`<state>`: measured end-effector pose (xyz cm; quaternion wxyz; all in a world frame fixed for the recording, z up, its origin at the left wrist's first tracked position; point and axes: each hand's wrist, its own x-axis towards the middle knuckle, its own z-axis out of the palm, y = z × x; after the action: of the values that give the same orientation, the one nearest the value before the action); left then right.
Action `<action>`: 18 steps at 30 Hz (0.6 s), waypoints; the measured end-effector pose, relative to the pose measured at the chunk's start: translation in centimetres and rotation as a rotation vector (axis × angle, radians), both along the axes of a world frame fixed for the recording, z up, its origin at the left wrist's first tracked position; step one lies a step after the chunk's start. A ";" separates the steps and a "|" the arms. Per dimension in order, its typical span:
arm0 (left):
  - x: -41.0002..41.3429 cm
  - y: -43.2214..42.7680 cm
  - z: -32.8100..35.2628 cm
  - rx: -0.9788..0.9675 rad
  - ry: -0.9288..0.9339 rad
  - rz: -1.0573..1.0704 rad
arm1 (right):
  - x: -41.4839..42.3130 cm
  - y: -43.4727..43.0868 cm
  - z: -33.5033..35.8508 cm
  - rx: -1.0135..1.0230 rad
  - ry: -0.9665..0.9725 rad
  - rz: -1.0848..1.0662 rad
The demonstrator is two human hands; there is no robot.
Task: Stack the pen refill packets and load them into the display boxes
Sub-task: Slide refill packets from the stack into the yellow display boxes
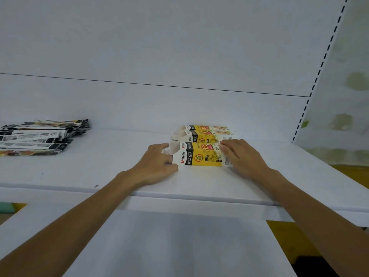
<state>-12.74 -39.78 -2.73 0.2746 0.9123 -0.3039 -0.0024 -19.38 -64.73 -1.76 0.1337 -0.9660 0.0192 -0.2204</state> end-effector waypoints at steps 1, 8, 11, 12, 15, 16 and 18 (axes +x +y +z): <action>0.0 -0.1 -0.2 -0.002 0.005 -0.019 | -0.1 0.0 0.0 -0.001 0.004 0.003; 0.2 0.6 -0.2 -0.143 -0.115 0.032 | 0.3 -0.3 0.1 -0.246 0.029 -0.092; 0.6 1.7 -0.4 -0.094 -0.158 0.043 | 0.7 0.8 0.6 -0.206 -0.073 -0.108; 0.8 2.2 -0.3 -0.089 -0.194 0.060 | 0.9 1.5 0.9 -0.194 -0.109 -0.090; 1.4 4.2 0.0 -0.120 -0.306 0.125 | 1.6 4.1 1.8 -0.157 -0.208 -0.002; 1.5 4.9 0.1 -0.128 -0.318 0.141 | 2.0 5.1 2.1 -0.159 -0.236 0.020; 1.8 6.7 0.2 -0.116 -0.332 0.150 | 3.1 7.5 2.8 -0.158 -0.277 0.056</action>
<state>-10.98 -33.07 -2.58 0.2723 0.9028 -0.2759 0.1862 -16.31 -57.22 1.02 0.0647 -0.9341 -0.0438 -0.3484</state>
